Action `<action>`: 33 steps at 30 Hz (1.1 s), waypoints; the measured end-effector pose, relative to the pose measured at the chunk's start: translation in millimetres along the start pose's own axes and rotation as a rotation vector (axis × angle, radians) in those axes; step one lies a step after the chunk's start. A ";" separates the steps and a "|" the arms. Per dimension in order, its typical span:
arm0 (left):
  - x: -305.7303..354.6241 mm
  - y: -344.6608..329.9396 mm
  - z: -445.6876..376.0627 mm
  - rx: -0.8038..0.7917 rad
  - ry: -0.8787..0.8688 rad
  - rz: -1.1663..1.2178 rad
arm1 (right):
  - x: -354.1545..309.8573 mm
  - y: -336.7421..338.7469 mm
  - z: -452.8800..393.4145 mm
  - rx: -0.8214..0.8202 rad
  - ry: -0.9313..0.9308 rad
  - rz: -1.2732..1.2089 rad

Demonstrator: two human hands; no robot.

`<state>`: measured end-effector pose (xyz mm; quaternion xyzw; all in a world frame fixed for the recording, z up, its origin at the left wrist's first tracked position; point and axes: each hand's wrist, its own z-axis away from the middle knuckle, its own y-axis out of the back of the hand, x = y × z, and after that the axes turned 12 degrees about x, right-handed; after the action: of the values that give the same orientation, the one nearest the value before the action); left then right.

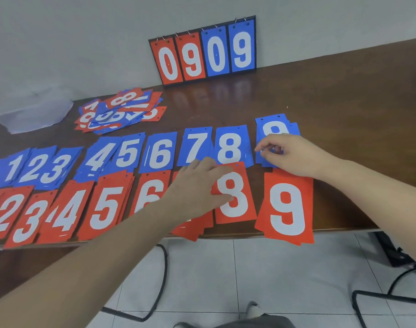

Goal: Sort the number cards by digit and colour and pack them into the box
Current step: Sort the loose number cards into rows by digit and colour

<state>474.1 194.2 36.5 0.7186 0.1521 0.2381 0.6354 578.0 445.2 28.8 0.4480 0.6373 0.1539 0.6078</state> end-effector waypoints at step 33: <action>-303.1 55.9 -22.5 0.228 0.216 0.119 | -142.8 -125.3 -168.6 -0.081 0.022 0.053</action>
<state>202.6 47.0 48.2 0.7640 0.2031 0.3324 0.5144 356.0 326.6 62.9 0.4378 0.6252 0.2005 0.6141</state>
